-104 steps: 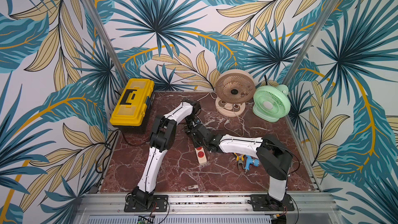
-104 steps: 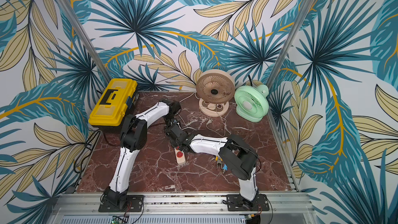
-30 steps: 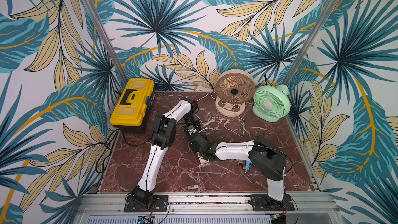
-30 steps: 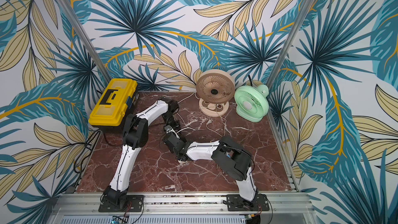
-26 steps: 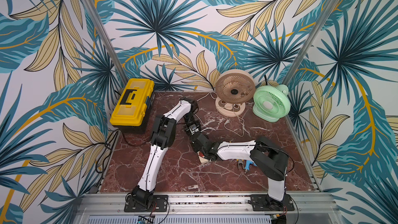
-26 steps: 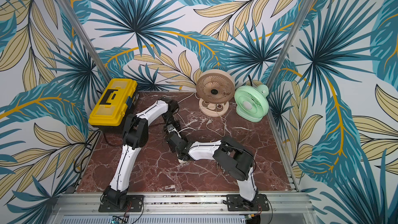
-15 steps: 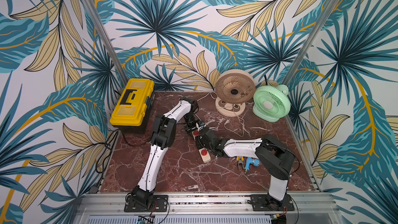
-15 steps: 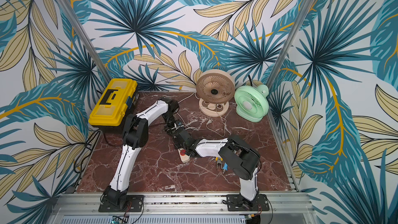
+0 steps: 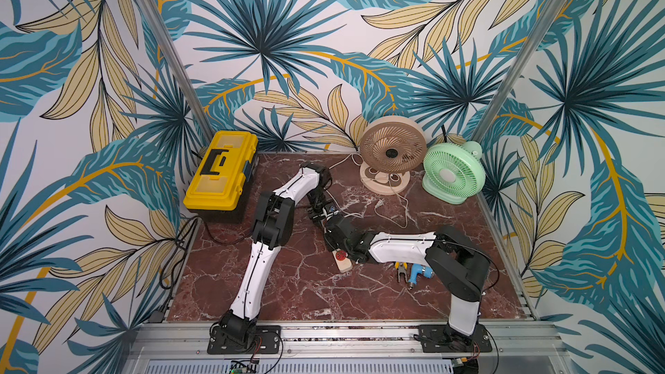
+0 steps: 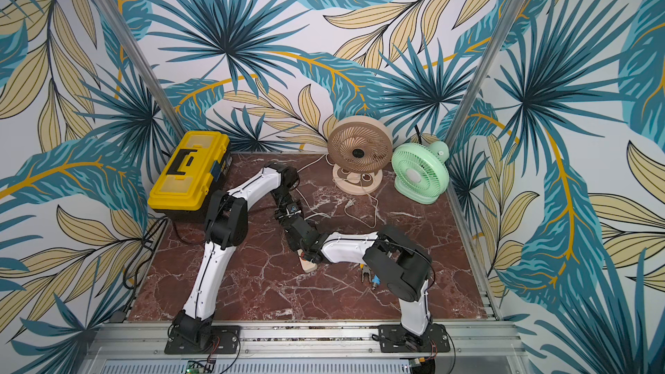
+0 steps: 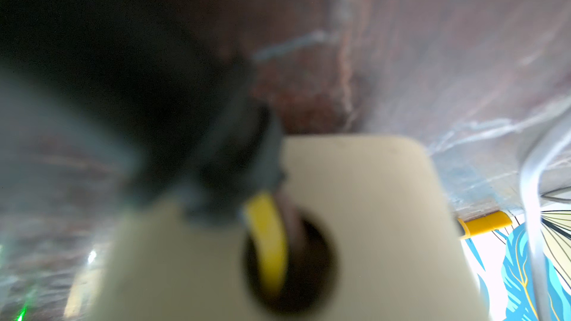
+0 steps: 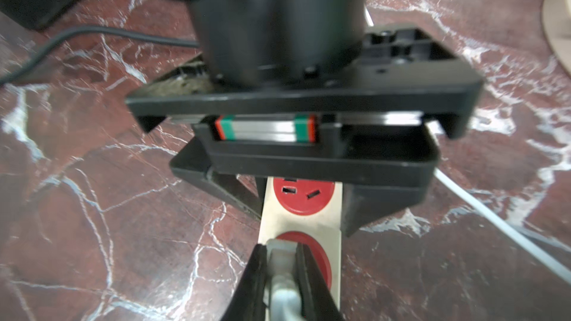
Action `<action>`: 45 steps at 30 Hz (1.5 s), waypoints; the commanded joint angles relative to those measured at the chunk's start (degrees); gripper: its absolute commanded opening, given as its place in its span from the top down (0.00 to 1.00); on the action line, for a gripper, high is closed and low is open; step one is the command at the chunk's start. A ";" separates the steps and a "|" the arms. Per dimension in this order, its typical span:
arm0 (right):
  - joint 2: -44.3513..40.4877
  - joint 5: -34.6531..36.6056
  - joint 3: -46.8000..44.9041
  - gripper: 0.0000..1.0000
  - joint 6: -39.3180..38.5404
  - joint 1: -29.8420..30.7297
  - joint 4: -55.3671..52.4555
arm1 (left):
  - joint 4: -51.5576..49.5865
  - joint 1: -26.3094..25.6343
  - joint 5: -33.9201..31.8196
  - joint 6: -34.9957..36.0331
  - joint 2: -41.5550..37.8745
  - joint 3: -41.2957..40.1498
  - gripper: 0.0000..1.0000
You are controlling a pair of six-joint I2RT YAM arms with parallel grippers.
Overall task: Unplug the desk fan from the power strip
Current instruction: Remove the plug from the socket.
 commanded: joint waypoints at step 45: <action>-5.59 0.10 1.35 1.00 -1.01 0.94 -4.06 | 9.87 2.12 -10.46 3.08 7.66 -2.95 1.00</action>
